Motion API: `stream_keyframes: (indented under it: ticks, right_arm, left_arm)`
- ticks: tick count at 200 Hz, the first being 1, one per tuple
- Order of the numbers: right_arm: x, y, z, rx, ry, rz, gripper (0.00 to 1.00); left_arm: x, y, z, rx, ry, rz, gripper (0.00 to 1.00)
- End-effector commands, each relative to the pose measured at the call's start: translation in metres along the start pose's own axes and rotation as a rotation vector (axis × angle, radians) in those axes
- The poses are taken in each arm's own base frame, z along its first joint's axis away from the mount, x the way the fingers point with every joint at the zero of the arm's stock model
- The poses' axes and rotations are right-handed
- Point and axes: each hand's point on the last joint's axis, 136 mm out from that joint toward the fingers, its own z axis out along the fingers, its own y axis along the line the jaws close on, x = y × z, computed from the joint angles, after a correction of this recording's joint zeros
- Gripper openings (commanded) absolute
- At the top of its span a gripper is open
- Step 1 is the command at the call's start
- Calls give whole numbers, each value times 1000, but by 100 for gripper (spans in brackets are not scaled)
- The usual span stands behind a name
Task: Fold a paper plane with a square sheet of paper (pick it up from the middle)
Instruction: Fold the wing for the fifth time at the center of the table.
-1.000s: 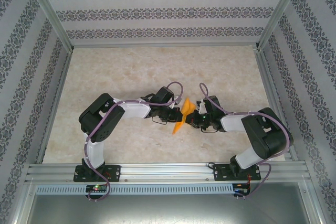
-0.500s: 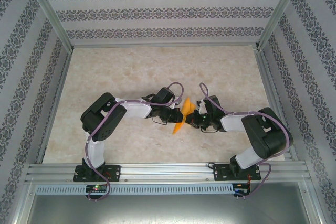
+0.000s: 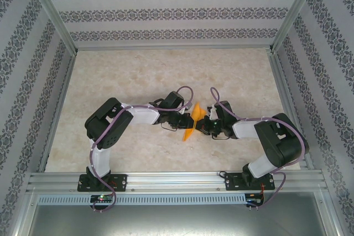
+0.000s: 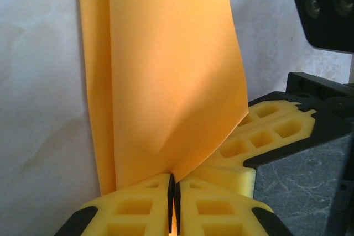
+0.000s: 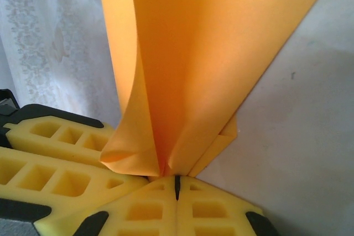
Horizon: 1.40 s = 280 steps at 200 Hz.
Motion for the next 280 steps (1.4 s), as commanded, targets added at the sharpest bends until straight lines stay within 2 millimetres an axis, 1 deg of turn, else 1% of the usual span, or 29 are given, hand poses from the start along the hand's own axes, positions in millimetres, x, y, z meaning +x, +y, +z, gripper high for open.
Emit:
stream_keyframes:
  ticks: [1,20,36,71,112,126,159,193,216,247,259,280]
  right_arm:
    - [-3,-10,-2,31,-17,-11,0]
    - [-2,-9,-4,32,-20,-14,0]
    - [-3,-9,-6,32,-25,-16,0]
    - [-4,-8,-10,24,-34,-14,0]
    - [-9,-1,-19,-10,-53,-13,0]
    - [-12,0,-25,-20,-65,-6,0]
    - [-23,2,-44,-47,-104,9,0]
    - [-34,14,-54,-86,-123,3,0]
    - [-39,23,-53,-117,-118,-1,0]
    - [-36,30,-44,-133,-86,-17,0]
    - [-34,31,-38,-131,-70,-19,0]
    - [-31,26,-28,-120,-52,-9,0]
  left_arm:
    - [4,-6,6,24,28,26,15]
    - [10,6,13,0,52,24,15]
    - [13,11,15,-14,65,31,16]
    - [13,11,13,-21,74,62,21]
    - [16,14,12,-42,89,105,28]
    - [17,12,11,-38,96,120,30]
    - [16,7,7,-26,89,156,32]
    - [16,-2,6,15,101,197,32]
    - [16,0,6,4,105,202,29]
    - [14,0,3,-4,97,210,25]
    - [13,0,2,-7,95,213,24]
    - [11,-1,1,-15,88,219,20]
